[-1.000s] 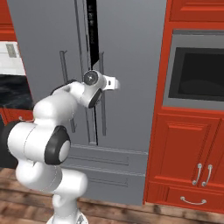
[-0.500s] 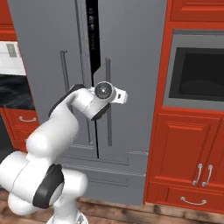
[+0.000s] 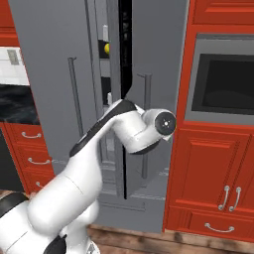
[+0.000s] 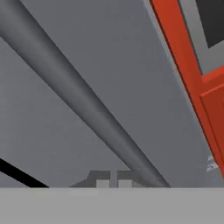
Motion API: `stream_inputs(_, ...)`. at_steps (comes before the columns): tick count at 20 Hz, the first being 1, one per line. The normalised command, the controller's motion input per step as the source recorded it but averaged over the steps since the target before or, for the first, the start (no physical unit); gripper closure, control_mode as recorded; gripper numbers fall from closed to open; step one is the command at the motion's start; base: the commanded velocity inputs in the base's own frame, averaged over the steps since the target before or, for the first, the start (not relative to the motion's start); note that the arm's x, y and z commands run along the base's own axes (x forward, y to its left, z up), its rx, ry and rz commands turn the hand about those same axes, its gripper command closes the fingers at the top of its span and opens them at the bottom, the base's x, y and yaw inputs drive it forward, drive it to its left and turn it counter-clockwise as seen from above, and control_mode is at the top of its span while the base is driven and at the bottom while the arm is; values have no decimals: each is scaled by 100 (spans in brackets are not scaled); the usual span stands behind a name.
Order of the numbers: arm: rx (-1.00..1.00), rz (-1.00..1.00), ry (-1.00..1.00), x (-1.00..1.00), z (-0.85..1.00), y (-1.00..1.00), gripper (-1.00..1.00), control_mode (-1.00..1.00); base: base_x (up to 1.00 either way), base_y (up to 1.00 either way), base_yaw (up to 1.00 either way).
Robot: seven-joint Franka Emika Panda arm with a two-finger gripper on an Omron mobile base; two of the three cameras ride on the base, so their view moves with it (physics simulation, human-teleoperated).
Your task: Retrieve a lemon from the fridge and place it on the cutting board with the fish.
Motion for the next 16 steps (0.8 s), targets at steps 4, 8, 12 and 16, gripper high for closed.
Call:
stream_inputs(4, 14, 0, -1, -89, 6, -71, 100, -100, 0, 0, 0)
stream_inputs(8, 0, 0, -1, -54, 0, -28, 100, -100, 0, 0, 0)
stream_inputs(12, -8, -4, -3, -75, 33, 12, 100, -100, 0, 0, 0)
stream_inputs(16, -34, -9, 1, -62, 66, 88, 100, -100, 0, 0, 0)
